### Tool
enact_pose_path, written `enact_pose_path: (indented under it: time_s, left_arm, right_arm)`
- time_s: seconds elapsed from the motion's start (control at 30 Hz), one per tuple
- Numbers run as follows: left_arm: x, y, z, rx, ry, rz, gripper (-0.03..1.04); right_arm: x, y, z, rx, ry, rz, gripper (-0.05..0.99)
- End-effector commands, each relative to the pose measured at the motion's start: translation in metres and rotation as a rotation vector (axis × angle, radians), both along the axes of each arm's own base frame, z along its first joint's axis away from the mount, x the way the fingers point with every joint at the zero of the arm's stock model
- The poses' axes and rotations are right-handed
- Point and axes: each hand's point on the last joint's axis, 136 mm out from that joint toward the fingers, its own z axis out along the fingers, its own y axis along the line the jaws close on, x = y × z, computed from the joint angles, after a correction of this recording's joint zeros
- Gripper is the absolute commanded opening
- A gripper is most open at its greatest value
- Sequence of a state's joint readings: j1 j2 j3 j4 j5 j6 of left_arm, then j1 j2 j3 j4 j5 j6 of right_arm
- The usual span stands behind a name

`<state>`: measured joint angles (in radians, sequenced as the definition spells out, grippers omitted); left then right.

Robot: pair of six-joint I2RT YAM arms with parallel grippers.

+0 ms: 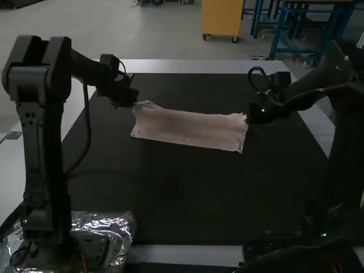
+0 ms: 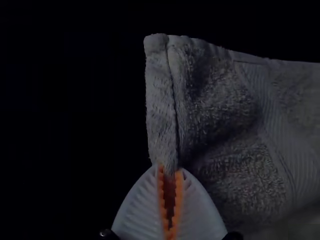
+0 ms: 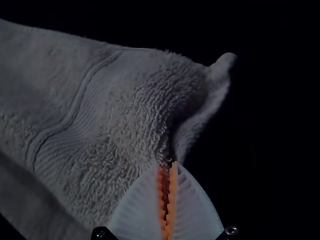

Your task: Fold the towel.

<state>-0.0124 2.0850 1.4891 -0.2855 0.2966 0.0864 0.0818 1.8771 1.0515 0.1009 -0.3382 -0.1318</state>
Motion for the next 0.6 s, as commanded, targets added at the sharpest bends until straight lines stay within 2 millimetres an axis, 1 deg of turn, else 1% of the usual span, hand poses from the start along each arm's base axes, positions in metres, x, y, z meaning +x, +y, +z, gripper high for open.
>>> enact_pose_path:
  time_s: [0.0, 0.13, 0.23, 0.3, 0.4, 0.5, 0.53, 0.57]
  left_arm:
    - [-0.006, 0.017, 0.025, 0.030, -0.066, 0.026, 0.02]
    - [-0.018, 0.021, 0.034, 0.048, -0.104, 0.043, 0.02]
    - [-0.029, 0.024, 0.037, 0.063, -0.130, 0.058, 0.02]
    - [-0.037, 0.026, 0.035, 0.068, -0.142, 0.067, 0.02]
    - [-0.050, 0.027, 0.028, 0.074, -0.138, 0.075, 0.02]
    - [-0.065, 0.027, 0.015, 0.073, -0.120, 0.077, 0.02]
    - [-0.069, 0.028, 0.011, 0.071, -0.115, 0.082, 0.02]
    - [-0.075, 0.028, 0.004, 0.070, -0.105, 0.083, 0.02]
  right_arm:
    - [0.001, -0.013, 0.020, 0.022, -0.030, -0.043, -0.03]
    - [-0.009, -0.010, 0.020, 0.038, -0.008, -0.036, -0.02]
    - [-0.019, -0.009, 0.018, 0.056, 0.008, -0.037, -0.03]
    - [-0.025, -0.009, 0.014, 0.058, 0.020, -0.035, -0.02]
    - [-0.037, -0.007, 0.007, 0.065, 0.045, -0.030, -0.03]
    - [-0.050, -0.006, -0.003, 0.069, 0.077, -0.025, -0.03]
    - [-0.056, -0.007, -0.010, 0.068, 0.095, -0.026, -0.02]
    - [-0.059, -0.006, -0.014, 0.066, 0.101, -0.024, -0.02]
